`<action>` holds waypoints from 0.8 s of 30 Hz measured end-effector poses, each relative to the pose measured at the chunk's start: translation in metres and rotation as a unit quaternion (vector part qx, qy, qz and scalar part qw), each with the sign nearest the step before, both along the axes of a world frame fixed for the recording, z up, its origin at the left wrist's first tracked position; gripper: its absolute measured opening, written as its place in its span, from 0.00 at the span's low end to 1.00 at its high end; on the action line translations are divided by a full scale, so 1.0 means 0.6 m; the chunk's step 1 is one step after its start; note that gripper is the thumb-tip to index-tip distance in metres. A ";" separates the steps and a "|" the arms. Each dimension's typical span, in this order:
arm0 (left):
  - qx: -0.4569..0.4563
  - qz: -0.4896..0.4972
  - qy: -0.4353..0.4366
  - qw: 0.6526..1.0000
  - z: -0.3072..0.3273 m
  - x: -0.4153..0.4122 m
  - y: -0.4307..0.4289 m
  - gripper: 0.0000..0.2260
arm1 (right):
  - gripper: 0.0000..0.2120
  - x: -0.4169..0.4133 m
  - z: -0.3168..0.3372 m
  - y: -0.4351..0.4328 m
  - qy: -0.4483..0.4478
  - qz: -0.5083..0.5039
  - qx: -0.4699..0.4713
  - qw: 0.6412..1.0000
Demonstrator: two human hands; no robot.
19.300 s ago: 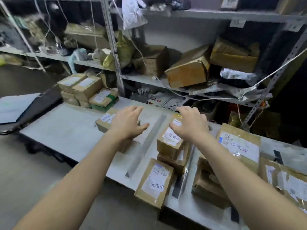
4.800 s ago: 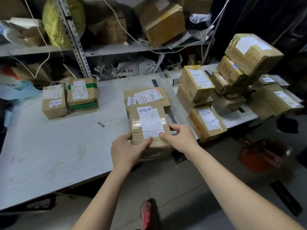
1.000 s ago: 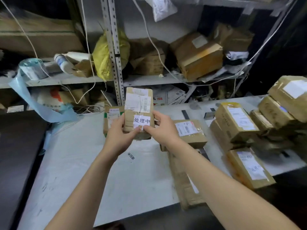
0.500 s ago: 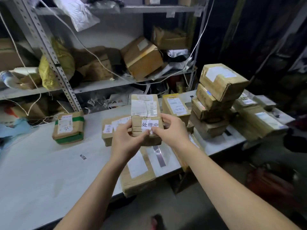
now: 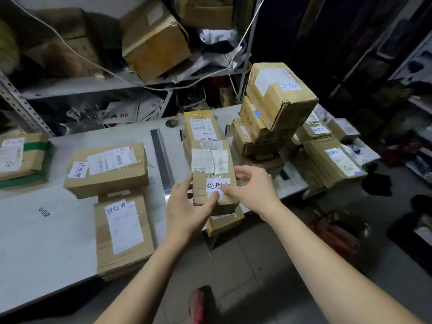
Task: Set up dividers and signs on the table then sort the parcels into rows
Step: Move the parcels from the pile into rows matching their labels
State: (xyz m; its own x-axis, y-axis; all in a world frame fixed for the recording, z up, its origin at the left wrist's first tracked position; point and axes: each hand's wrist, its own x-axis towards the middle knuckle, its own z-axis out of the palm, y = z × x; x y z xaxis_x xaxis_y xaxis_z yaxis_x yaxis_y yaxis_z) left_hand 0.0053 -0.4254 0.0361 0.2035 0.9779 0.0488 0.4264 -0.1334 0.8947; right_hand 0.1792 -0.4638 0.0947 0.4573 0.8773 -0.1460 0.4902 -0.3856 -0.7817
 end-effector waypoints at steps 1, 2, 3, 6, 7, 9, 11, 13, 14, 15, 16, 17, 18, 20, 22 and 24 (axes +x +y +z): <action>-0.003 -0.004 0.006 1.000 -0.005 0.007 -0.008 0.25 | 0.26 0.009 -0.006 -0.003 0.003 0.004 -0.009 1.000; -0.007 -0.006 0.012 1.000 -0.011 0.013 -0.015 0.25 | 0.25 0.018 -0.013 -0.006 0.009 0.011 -0.016 1.000; -0.009 -0.005 0.017 1.000 -0.018 0.020 -0.021 0.25 | 0.24 0.026 -0.023 -0.008 0.018 0.020 -0.022 0.999; -0.029 0.014 0.034 0.999 -0.045 0.041 -0.034 0.28 | 0.22 0.047 -0.055 -0.007 0.036 0.054 -0.035 0.997; -0.035 0.020 0.041 0.998 -0.057 0.047 -0.039 0.28 | 0.22 0.054 -0.067 -0.007 0.036 0.069 -0.040 0.996; -0.047 0.031 0.051 0.997 -0.075 0.063 -0.054 0.28 | 0.23 0.067 -0.090 -0.008 0.035 0.094 -0.047 0.994; -0.065 0.048 0.061 0.995 -0.089 0.080 -0.064 0.28 | 0.22 0.079 -0.113 -0.008 0.036 0.112 -0.052 0.992; -0.091 0.061 0.071 0.991 -0.096 0.095 -0.064 0.29 | 0.23 0.092 -0.133 -0.004 0.042 0.122 -0.052 0.990; -0.101 0.065 0.074 0.990 -0.100 0.100 -0.062 0.29 | 0.23 0.098 -0.140 -0.002 0.047 0.129 -0.051 0.989; -0.109 0.068 0.078 0.989 -0.100 0.104 -0.063 0.29 | 0.24 0.102 -0.145 -0.001 0.049 0.137 -0.050 0.988; -0.114 0.069 0.080 0.988 -0.100 0.107 -0.065 0.29 | 0.24 0.106 -0.149 0.000 0.049 0.144 -0.050 0.987; -0.120 0.070 0.086 0.987 -0.100 0.109 -0.068 0.29 | 0.24 0.108 -0.151 0.000 0.047 0.148 -0.050 0.987; -0.124 0.069 0.090 0.986 -0.097 0.110 -0.070 0.30 | 0.23 0.110 -0.152 0.000 0.044 0.150 -0.050 0.986; -0.128 0.066 0.120 0.982 -0.091 0.108 -0.073 0.32 | 0.22 0.113 -0.148 0.002 0.021 0.157 -0.050 0.986; -0.124 0.073 0.173 0.974 -0.073 0.097 -0.069 0.36 | 0.21 0.112 -0.137 0.011 -0.043 0.181 -0.037 0.982; -0.095 0.075 0.267 0.956 -0.045 0.074 -0.066 0.38 | 0.26 0.104 -0.121 0.024 -0.128 0.218 -0.024 0.967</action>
State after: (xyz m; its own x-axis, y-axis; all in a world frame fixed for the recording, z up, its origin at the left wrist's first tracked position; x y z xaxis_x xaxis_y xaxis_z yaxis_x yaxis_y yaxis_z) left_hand 0.0498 -0.4650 0.0090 0.0056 0.9789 -0.2042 0.8308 0.1091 0.5457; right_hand 0.2414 -0.4494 0.0222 0.0711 0.9899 -0.1228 0.7895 -0.1311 -0.5996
